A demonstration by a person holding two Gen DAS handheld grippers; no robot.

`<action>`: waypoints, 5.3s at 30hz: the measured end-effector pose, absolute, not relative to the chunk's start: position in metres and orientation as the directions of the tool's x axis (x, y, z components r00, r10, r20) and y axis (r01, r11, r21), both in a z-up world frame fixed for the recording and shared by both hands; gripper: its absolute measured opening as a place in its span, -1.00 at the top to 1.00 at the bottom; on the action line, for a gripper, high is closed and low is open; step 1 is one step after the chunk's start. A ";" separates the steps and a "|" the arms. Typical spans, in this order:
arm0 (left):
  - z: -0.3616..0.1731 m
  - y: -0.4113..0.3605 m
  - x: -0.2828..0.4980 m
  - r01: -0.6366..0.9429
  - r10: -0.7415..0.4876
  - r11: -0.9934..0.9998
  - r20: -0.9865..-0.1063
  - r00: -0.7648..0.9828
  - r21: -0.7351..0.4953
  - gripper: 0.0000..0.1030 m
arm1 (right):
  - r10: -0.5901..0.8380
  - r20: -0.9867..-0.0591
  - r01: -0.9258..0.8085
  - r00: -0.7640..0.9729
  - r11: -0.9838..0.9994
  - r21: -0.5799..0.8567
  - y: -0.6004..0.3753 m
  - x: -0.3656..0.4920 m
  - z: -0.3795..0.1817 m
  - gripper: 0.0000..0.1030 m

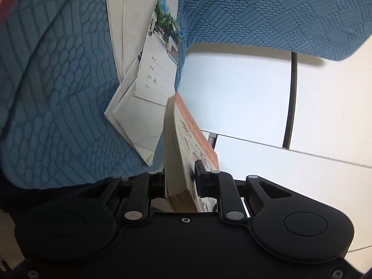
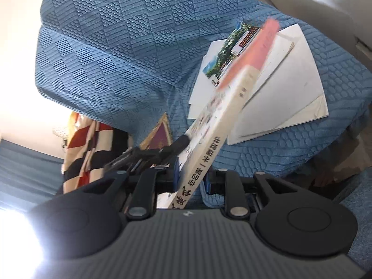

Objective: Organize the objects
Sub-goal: 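Lift the white book upright with the left gripper while the right tool steadies it, then lower the white book flat onto the purple book and open the left gripper, then raise both tools away from the book stack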

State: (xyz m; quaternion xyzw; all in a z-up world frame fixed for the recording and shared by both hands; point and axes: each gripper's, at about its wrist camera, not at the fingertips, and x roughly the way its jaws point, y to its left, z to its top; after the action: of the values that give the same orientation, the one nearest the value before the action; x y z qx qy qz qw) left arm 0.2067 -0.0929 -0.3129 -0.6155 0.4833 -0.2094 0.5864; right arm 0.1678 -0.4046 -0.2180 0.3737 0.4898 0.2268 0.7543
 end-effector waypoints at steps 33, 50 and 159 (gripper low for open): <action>-0.117 0.087 0.127 -0.194 -0.505 0.430 -0.413 0.758 -0.882 0.57 | 0.836 -0.482 -0.298 0.261 0.545 0.784 -0.227 0.218 -0.114 0.44; -0.181 0.136 0.126 -0.330 -0.396 0.433 -0.506 0.766 -0.839 0.55 | 0.821 -0.557 -0.374 0.123 0.558 0.740 -0.149 0.255 -0.160 0.33; -0.051 -0.105 0.095 -0.052 -0.239 0.930 -0.703 0.669 -0.365 -0.62 | 0.375 -0.678 -0.161 0.632 0.920 0.358 -0.315 0.073 -0.096 0.13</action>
State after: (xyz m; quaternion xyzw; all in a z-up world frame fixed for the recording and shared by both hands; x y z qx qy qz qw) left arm 0.0945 -0.1054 -0.0508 -0.1804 0.4032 -0.0521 0.8957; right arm 0.0732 -0.3146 -0.0965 0.1330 0.4015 0.1501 0.8936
